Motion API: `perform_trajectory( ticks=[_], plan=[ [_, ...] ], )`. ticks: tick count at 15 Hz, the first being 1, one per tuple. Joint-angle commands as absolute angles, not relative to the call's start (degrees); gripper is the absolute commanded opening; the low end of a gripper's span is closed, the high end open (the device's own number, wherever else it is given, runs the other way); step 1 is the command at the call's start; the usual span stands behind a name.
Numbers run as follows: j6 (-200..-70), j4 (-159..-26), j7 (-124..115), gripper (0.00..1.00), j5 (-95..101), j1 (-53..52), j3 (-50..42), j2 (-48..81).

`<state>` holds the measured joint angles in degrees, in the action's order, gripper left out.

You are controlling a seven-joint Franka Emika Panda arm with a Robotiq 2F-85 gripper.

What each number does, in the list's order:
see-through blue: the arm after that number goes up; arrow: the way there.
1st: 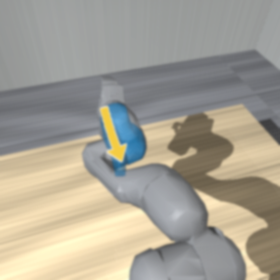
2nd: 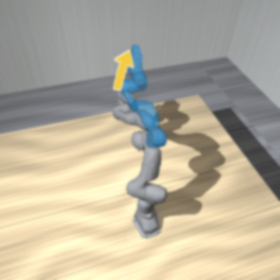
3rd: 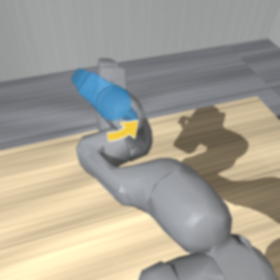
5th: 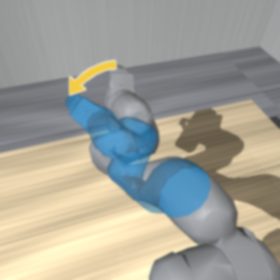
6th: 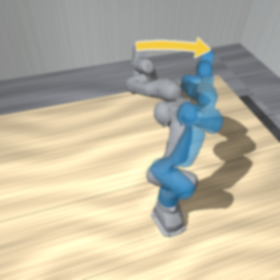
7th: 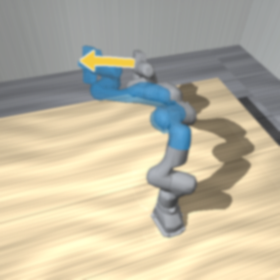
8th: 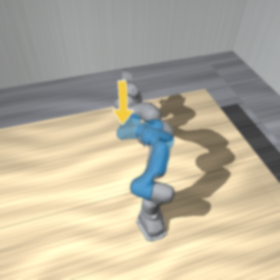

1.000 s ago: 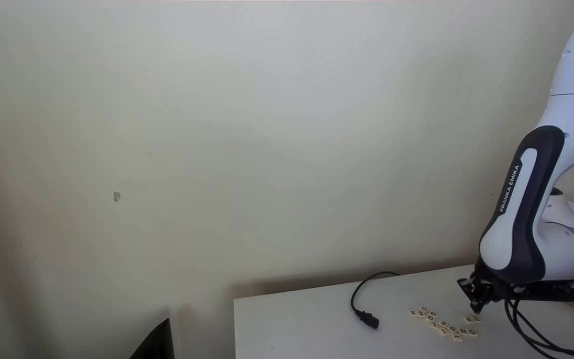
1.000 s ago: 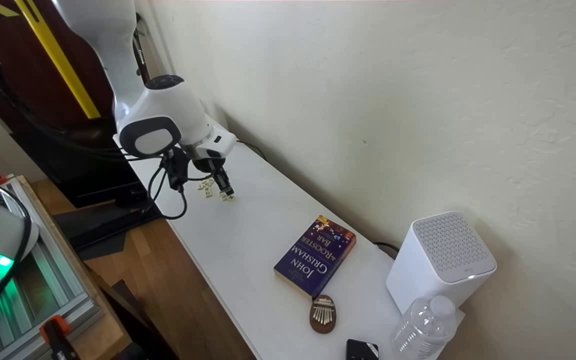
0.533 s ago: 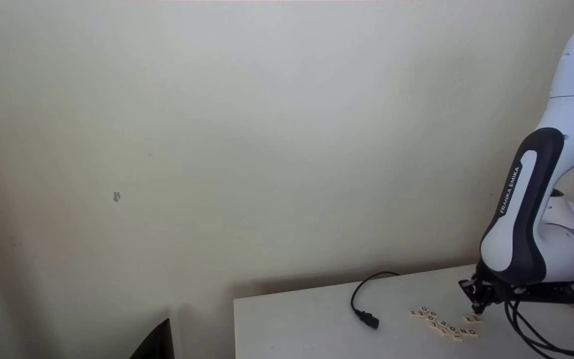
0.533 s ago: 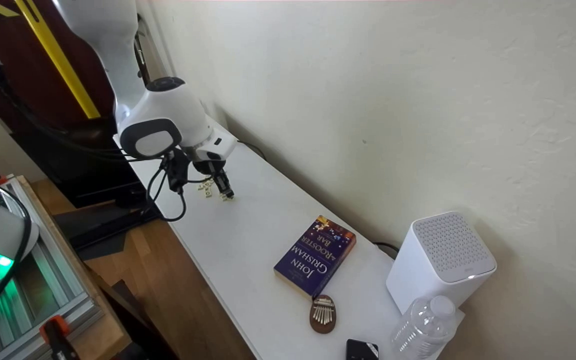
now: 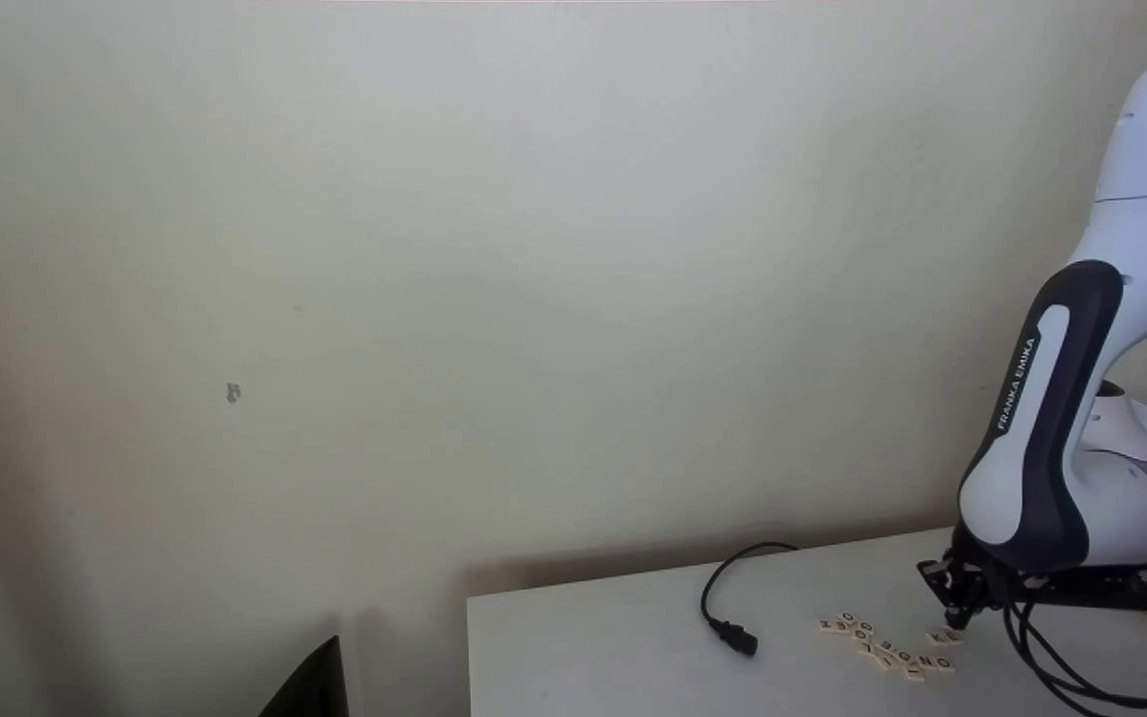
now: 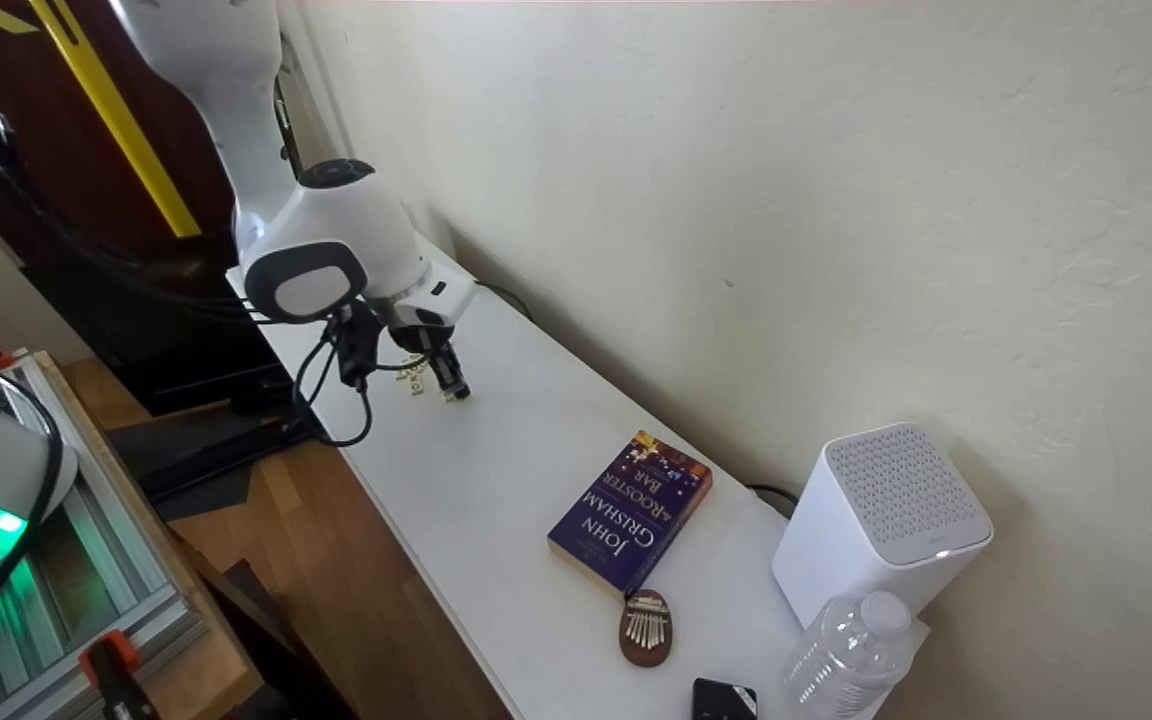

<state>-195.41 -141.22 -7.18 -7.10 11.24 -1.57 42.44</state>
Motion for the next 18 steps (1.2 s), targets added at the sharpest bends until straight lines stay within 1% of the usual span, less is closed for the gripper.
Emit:
perform_trajectory(
  ticks=[1,13,18],
  plan=[
    [-194.5,-139.5,-8.2,0.00,-7.3,11.9,-1.5,44.0],
    [-185.5,-139.6,-12.1,0.00,-10.4,9.7,-3.5,41.8],
    [-184.5,-139.1,-15.5,0.00,-13.5,9.0,-3.8,41.9]
  ],
)
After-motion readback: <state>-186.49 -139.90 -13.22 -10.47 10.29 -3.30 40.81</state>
